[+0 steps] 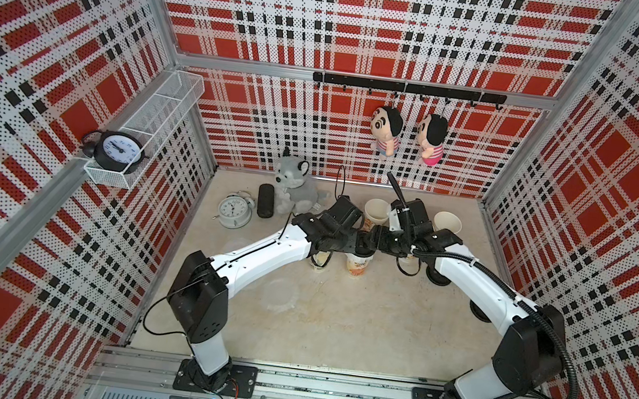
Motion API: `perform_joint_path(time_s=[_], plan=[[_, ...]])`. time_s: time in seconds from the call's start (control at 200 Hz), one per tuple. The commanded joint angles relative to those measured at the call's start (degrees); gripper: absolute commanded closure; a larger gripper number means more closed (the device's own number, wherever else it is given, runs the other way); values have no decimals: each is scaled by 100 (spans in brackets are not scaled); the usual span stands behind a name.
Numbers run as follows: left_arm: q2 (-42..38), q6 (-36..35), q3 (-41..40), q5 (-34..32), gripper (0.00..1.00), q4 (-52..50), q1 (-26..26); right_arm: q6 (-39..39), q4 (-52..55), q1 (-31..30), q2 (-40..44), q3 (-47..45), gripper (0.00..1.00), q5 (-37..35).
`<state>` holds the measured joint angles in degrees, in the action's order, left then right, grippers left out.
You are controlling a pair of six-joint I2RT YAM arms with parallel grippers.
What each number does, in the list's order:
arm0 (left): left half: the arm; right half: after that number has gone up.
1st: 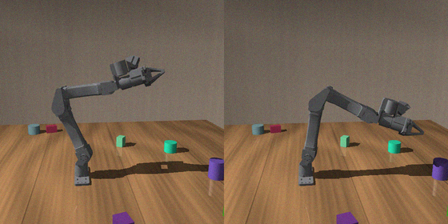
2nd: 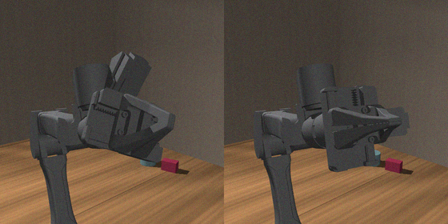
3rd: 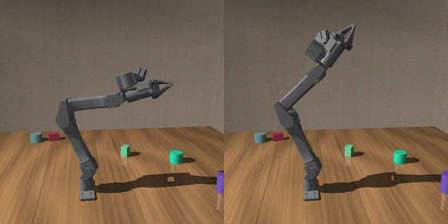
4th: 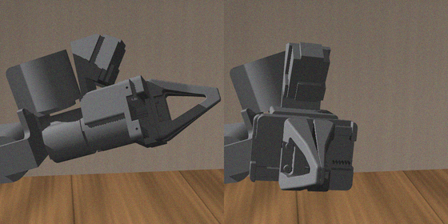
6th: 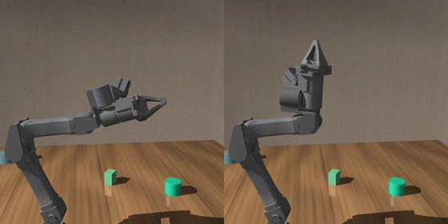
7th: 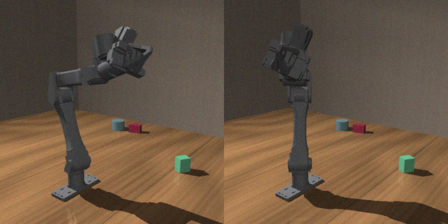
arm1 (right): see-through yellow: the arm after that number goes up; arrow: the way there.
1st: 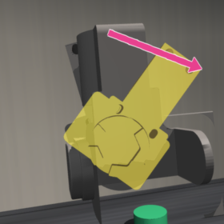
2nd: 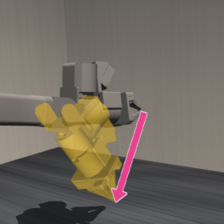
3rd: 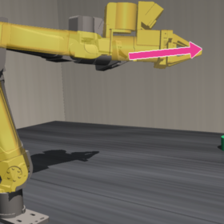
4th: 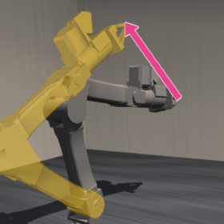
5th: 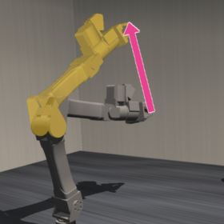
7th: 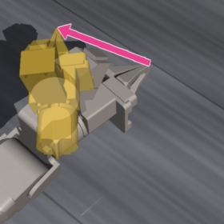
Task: Put the leak-proof paper on the milk tea cups
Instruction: Secure the cup lid on the cup.
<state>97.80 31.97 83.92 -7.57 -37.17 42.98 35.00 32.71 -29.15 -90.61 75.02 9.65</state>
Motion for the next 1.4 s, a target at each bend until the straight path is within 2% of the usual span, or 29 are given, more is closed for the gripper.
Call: perform_joint_path(time_s=[0.0, 0.21, 0.691, 0.892, 1.207, 1.398], plan=[[237, 1, -494, 147, 80, -476, 136, -99, 361, -30, -271, -199, 37, -121], [279, 74, -880, 27, 81, -473, 252, -69, 333, -30, -317, -233, 37, -104], [383, 223, -1110, -128, 81, -326, 465, -42, 346, -41, -309, -304, 38, -111], [445, 68, -400, -174, 76, -521, 424, -38, 336, -39, -300, -322, 38, -121], [950, -416, 1594, -361, 72, -1046, 222, 6, 376, -52, -369, -233, 38, -165], [948, -573, 2091, -435, 71, -1273, 97, 10, 478, -82, -399, -104, 38, -209]])
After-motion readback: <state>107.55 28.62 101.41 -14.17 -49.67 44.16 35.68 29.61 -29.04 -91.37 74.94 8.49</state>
